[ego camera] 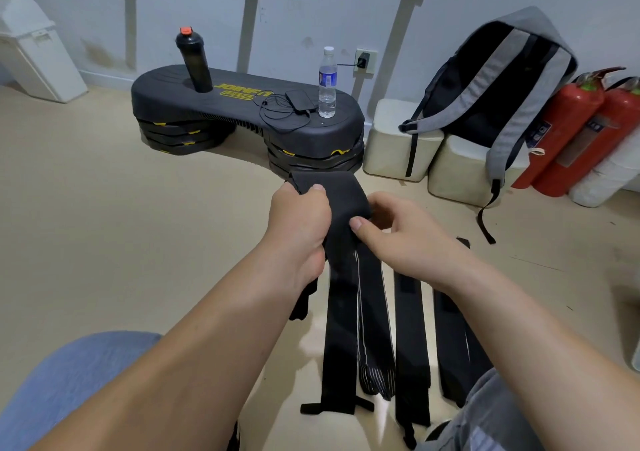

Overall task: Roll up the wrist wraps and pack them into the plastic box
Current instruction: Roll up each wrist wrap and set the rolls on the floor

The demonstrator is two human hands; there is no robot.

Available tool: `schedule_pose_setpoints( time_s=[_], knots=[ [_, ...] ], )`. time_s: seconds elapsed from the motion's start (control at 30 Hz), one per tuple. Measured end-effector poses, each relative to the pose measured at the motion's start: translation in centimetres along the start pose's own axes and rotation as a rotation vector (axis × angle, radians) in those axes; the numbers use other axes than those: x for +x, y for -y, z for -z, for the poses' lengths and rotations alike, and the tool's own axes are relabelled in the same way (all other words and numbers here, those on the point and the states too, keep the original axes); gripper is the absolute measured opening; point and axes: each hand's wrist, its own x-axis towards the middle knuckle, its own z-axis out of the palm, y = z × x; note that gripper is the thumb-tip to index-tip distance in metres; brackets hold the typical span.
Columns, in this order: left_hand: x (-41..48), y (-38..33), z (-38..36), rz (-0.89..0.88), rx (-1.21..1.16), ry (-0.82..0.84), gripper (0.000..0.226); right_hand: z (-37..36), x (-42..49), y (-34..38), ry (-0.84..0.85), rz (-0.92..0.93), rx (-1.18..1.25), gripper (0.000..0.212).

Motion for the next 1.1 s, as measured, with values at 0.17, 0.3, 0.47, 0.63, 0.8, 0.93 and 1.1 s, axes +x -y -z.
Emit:
schedule_pose_setpoints(
  time_s=[0.17, 0.3, 0.47, 0.63, 0.8, 0.93, 1.1],
  knots=[
    [-0.5, -0.5, 0.3, 0.073, -0.067, 0.047, 0.014, 0.0, -0.2, 0.4, 0.08, -0.109, 0.215, 0.026],
    [-0.1, -1.1, 0.8, 0.08, -0.041, 0.062, 0.019, -0.4, -0.4, 1.1, 0.105, -0.019, 0.359, 0.011],
    [0.2, -1.8, 1.6, -0.016, 0.427, 0.239, 0.038, -0.1, -0.3, 1.5, -0.021, 0.047, 0.454, 0.026],
    [0.6, -2.5, 3.7, -0.709, 1.12, 0.195, 0.023, 1.1, 0.1, 1.6, -0.111, 0.0, 0.584, 0.013],
    [-0.4, -2.1, 3.7, -0.997, 0.965, 0.56, 0.057, 1.0, 0.1, 2.6, -0.066, -0.096, 0.756, 0.018],
    [-0.7, -2.9, 3.2, -1.006, 0.908, 0.495, 0.053, 2.0, -0.3, 3.7, 0.055, -0.232, 0.865, 0.034],
    [-1.5, -3.2, 2.0, -0.74, 0.784, 0.411, 0.028, 3.0, 0.5, 3.0, -0.101, -0.256, 1.007, 0.049]
  ],
)
